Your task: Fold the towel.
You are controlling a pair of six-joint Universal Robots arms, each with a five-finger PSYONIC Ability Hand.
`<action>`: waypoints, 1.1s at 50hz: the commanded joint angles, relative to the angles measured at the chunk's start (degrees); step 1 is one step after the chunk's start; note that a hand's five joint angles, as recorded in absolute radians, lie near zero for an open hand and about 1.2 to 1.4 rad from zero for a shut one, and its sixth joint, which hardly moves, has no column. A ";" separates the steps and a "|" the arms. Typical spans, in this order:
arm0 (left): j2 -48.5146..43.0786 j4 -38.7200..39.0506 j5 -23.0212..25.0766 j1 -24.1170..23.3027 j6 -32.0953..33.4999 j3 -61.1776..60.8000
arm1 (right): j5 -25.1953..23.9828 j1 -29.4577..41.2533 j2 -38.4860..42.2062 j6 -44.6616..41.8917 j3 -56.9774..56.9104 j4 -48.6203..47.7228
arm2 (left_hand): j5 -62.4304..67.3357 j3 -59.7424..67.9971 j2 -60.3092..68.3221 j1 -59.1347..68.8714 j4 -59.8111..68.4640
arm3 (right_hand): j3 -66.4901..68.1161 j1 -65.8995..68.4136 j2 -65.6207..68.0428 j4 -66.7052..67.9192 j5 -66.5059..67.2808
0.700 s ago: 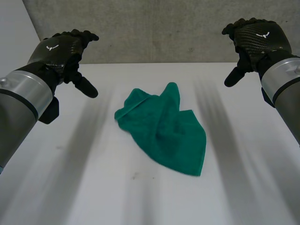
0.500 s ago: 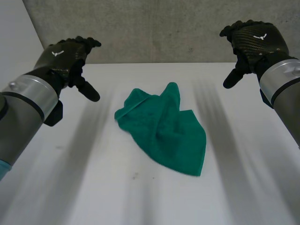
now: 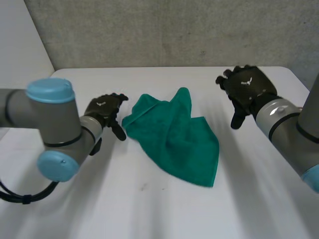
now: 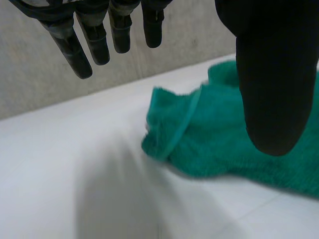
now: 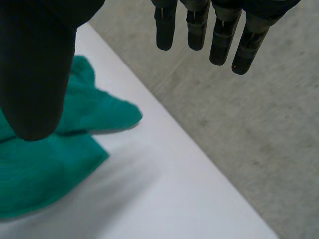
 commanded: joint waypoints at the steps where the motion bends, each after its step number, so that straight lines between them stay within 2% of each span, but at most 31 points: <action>1: -9.78 2.90 0.13 -0.07 0.04 7.05 | -0.04 -0.17 1.61 0.21 2.49 -0.27 | 6.93 7.34 7.84 8.55 7.97 | -2.11 -1.75 -2.82 -3.39 -3.30; 5: -13.11 6.23 0.21 0.02 0.13 9.34 | -0.13 -0.61 1.87 0.21 3.73 -0.54 | 12.48 12.89 13.39 14.10 13.52 | -2.11 -1.75 -2.82 -3.39 -3.30; 9: -15.23 8.88 0.21 -0.07 0.21 10.84 | -0.22 -0.88 2.57 0.21 4.26 -0.54 | 25.92 26.32 26.83 27.54 26.95 | -2.11 -1.75 -2.82 -3.39 -3.30; 14: -15.41 9.85 0.21 -0.07 -0.05 11.28 | -0.22 -0.88 2.66 0.21 4.08 -0.63 | 67.23 67.64 68.14 68.85 68.27 | -2.11 -1.75 -2.82 -3.39 -3.30; 21: -10.23 9.94 0.21 -1.21 0.30 9.26 | 0.31 -2.36 2.66 1.00 1.72 -1.68 | 67.32 67.72 68.23 68.94 68.35 | -2.11 -1.75 -2.82 -3.39 -3.30; 28: 5.58 9.67 1.00 -3.93 0.57 -1.01 | -0.57 -5.53 2.49 5.83 -6.54 -0.81 | 67.32 67.72 68.23 68.94 68.35 | -2.11 -1.75 -2.82 -3.39 -3.30; 32: 15.42 9.41 3.55 -6.21 0.92 -8.57 | -7.40 -5.97 3.27 8.47 -13.40 1.56 | 67.32 67.72 68.23 68.94 68.35 | -2.11 -1.75 -2.82 -3.39 -3.30; 33: 17.18 9.41 4.25 -6.65 0.92 -10.15 | -12.12 -6.32 4.15 8.56 -15.84 3.75 | 67.32 67.72 68.23 68.94 68.35 | -2.11 -1.75 -2.82 -3.39 -3.30; 38: 26.41 9.76 6.63 -10.43 1.18 -20.42 | -26.12 -6.50 8.81 9.00 -21.48 10.52 | 67.32 67.72 68.23 68.94 68.35 | -2.11 -1.75 -2.82 -3.39 -3.30; 40: 28.00 9.85 6.63 -11.49 1.27 -22.72 | -35.16 -6.33 12.75 8.83 -24.91 15.52 | 67.32 67.72 68.23 68.94 68.35 | -2.11 -1.75 -2.82 -3.39 -3.30; 44: 29.94 9.76 6.63 -13.95 1.27 -26.60 | -38.80 -5.80 16.71 8.48 -27.20 18.70 | 67.32 67.72 68.23 68.94 68.35 | -2.11 -1.75 -2.82 -3.39 -3.30; 46: 30.20 9.68 6.46 -15.00 1.27 -28.00 | -39.15 -1.78 19.70 8.21 -27.91 19.15 | 67.32 67.72 68.23 68.94 68.35 | -2.11 -1.75 -2.82 -3.39 -3.30; 53: 30.29 9.67 6.10 -15.36 1.18 -31.26 | -38.63 3.43 26.56 1.98 -27.91 19.76 | 67.32 67.72 68.23 68.94 68.35 | -2.11 -1.75 -2.82 -3.39 -3.30; 55: 30.29 9.67 6.10 -15.36 1.18 -31.78 | -36.44 4.48 28.67 -1.45 -28.35 19.76 | 67.32 67.72 68.23 68.94 68.35 | 5.16 5.52 4.45 3.87 3.97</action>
